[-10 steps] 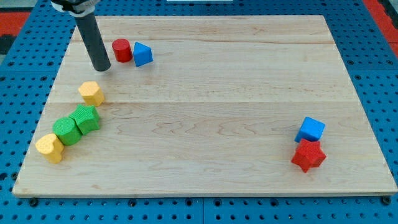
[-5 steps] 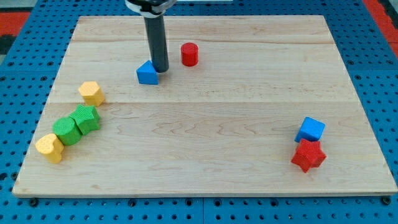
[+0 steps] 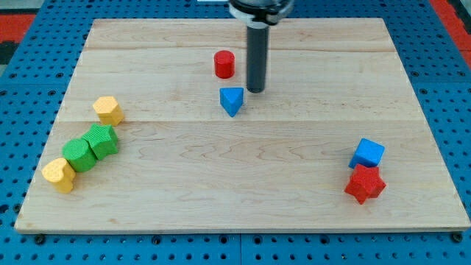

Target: Move blue triangle closer to red star

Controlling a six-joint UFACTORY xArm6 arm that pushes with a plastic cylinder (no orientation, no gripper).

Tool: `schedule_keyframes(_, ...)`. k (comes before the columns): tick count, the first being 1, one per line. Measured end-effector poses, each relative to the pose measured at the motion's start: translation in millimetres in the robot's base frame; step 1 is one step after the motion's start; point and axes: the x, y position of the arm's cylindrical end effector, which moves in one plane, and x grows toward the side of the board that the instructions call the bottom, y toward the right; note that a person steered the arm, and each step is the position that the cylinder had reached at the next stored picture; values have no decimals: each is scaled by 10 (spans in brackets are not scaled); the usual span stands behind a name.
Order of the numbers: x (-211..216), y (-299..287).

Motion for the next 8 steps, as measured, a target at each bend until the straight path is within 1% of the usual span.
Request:
schedule_keyframes(1,-14,-468)
schedule_keyframes(2,-54,-791)
schedule_keyframes(3,68,-936)
schedule_keyframes(4,362,-652)
schedule_keyframes(5,218,-1112)
schedule_keyframes(6,23,-1329)
schedule_keyframes(7,286,-1693)
schedule_keyframes(8,610,-1320)
